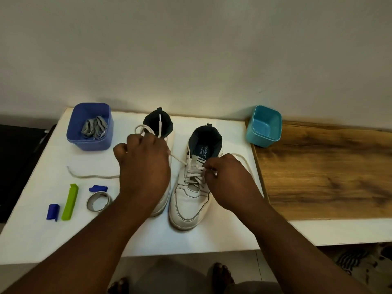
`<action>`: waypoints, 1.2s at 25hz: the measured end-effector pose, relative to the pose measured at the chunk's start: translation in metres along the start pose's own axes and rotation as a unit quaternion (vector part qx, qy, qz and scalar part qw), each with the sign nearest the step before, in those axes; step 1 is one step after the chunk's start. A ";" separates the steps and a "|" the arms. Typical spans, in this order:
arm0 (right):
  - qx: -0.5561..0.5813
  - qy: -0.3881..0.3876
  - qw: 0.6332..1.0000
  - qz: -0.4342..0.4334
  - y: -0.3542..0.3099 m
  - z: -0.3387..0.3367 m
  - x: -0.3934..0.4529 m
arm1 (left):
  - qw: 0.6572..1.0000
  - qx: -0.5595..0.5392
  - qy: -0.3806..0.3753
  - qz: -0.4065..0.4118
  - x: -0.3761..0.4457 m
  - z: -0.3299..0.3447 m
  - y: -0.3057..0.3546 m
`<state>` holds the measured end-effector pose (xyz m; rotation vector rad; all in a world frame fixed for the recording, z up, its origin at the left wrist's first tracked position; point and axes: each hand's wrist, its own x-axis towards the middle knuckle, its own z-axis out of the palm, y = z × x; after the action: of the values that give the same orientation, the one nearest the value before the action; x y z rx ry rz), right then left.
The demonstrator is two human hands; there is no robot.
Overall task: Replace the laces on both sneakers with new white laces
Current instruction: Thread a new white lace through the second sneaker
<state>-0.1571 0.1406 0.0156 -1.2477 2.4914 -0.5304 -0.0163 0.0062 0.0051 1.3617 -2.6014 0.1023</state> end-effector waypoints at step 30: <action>0.039 0.046 0.998 -0.010 -0.020 -0.012 -0.012 | 0.481 -0.825 -0.275 -0.114 -0.005 -0.087 0.012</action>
<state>-0.1415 0.1413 0.0368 -1.2457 2.5094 -0.6992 -0.0110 0.0307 0.0892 0.6963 -1.2021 -2.3819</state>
